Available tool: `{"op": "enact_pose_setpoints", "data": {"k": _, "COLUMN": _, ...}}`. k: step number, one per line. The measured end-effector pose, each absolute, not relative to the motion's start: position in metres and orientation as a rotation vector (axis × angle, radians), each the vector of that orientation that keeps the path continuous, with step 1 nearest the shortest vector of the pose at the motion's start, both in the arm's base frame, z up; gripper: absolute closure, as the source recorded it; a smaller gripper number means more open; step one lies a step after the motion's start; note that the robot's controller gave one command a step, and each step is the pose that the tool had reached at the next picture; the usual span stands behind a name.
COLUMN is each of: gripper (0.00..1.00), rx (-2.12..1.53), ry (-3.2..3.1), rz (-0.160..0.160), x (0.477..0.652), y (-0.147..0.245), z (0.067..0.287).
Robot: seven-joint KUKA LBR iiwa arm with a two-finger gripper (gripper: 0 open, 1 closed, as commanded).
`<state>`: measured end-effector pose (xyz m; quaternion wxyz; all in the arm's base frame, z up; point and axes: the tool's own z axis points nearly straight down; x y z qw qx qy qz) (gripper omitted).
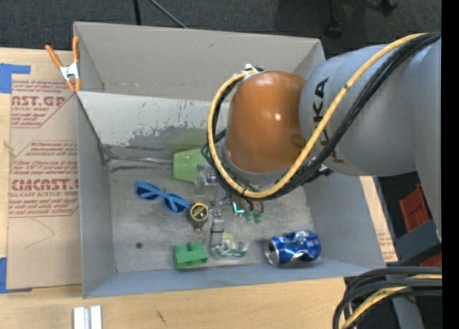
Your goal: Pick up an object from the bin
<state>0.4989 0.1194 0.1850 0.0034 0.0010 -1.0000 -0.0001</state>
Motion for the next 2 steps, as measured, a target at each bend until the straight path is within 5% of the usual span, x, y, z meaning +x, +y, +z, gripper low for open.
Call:
{"op": "enact_pose_setpoints", "data": {"k": 1, "gripper": 0.00, "rx": 0.439, "ry": -3.101, "rz": 0.001, "x": 0.513, "y": 0.126, "z": 0.070}}
{"op": "enact_pose_setpoints", "data": {"k": 2, "gripper": 0.00, "rx": 0.963, "ry": -2.998, "rz": 0.001, "x": 0.487, "y": 0.177, "z": 0.072}}
